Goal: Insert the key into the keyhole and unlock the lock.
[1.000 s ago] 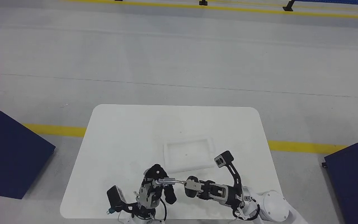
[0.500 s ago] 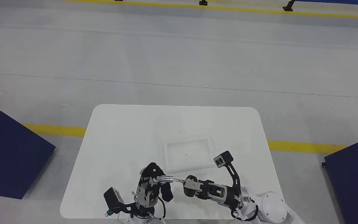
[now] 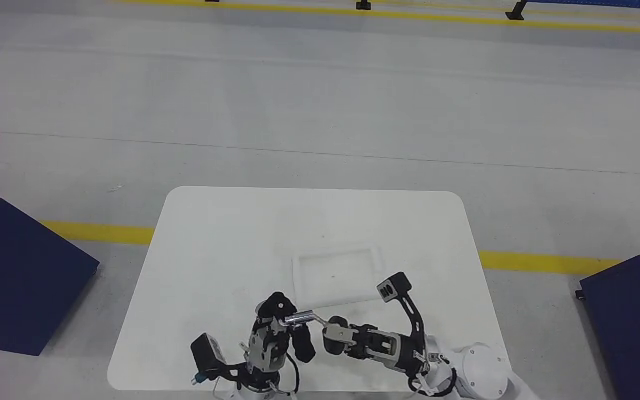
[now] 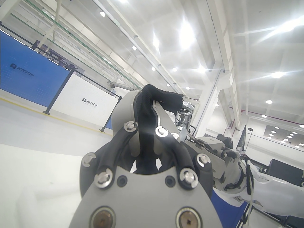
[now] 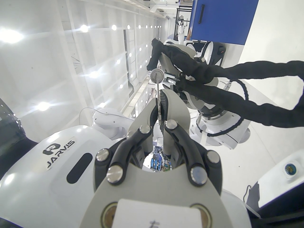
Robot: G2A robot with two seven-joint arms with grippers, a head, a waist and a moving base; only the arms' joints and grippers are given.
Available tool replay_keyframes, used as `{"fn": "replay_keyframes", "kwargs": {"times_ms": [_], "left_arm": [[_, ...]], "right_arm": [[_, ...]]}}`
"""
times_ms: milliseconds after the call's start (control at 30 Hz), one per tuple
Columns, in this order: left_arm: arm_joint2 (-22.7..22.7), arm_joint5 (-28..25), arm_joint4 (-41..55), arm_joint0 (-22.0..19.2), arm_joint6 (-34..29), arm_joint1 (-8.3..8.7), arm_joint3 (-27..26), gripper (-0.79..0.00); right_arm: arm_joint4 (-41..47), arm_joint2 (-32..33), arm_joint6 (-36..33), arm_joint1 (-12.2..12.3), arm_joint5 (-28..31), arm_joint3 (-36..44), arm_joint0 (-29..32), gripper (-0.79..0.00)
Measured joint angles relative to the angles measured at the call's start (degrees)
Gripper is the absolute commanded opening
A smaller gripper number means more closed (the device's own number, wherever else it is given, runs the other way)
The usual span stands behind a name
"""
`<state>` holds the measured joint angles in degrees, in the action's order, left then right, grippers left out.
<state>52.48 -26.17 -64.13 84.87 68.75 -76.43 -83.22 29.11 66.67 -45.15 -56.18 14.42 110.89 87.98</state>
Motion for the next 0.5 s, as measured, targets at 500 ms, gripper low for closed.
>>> {"fn": "replay_keyframes", "kwargs": {"times_ms": [500], "left_arm": [[1.3,-8.4,4.5,1.0,-3.9,0.04,-1.2,-0.785]], "right_arm": [[1.3,3.5,-9.7,0.4,1.6,-2.0,-1.9,-0.785]]}}
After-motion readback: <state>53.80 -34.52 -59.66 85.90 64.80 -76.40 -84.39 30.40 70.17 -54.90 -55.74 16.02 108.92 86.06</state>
